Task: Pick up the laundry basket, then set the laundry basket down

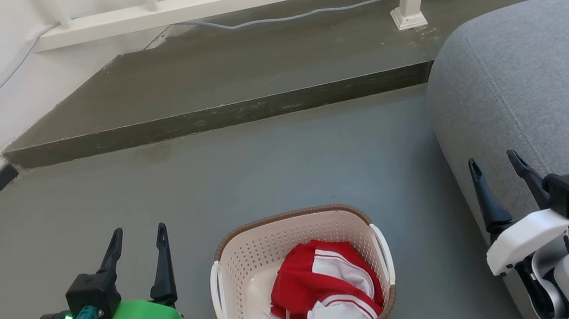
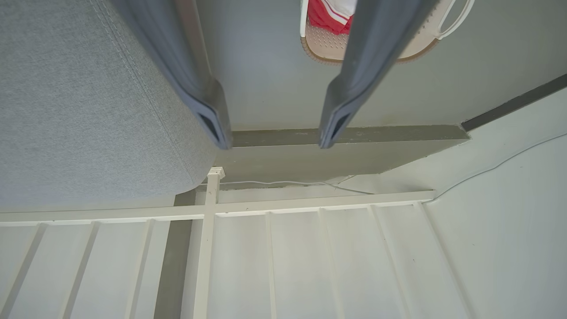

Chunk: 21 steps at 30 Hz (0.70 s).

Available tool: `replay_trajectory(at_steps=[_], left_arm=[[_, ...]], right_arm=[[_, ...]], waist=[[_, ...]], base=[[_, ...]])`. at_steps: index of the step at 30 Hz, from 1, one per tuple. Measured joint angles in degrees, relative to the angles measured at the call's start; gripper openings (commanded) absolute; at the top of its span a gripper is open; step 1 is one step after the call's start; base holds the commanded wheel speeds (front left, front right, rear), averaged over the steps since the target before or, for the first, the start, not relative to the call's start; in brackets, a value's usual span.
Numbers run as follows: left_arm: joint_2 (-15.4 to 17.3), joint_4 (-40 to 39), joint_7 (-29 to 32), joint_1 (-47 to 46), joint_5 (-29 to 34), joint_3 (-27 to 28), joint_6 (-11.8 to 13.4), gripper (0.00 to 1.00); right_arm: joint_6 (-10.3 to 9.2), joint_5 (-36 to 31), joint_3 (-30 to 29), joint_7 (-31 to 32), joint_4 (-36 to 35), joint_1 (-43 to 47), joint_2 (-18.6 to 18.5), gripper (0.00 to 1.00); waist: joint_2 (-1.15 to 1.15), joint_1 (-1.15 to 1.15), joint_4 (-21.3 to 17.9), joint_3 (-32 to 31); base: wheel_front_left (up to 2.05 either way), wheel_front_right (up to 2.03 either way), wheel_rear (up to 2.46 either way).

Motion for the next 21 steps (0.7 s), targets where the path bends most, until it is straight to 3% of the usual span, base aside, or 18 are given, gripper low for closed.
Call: replay_trajectory(at_steps=[21], left_arm=[[-0.4,1.0,0.0,0.0,0.8,0.0,0.1,1.00]], right_arm=[[0.36,-1.0,-0.7,0.0,0.7,0.0,0.4,1.00]], waist=[[0.00,0.00,1.0,0.1]], base=[[0.00,0.00,0.00]])
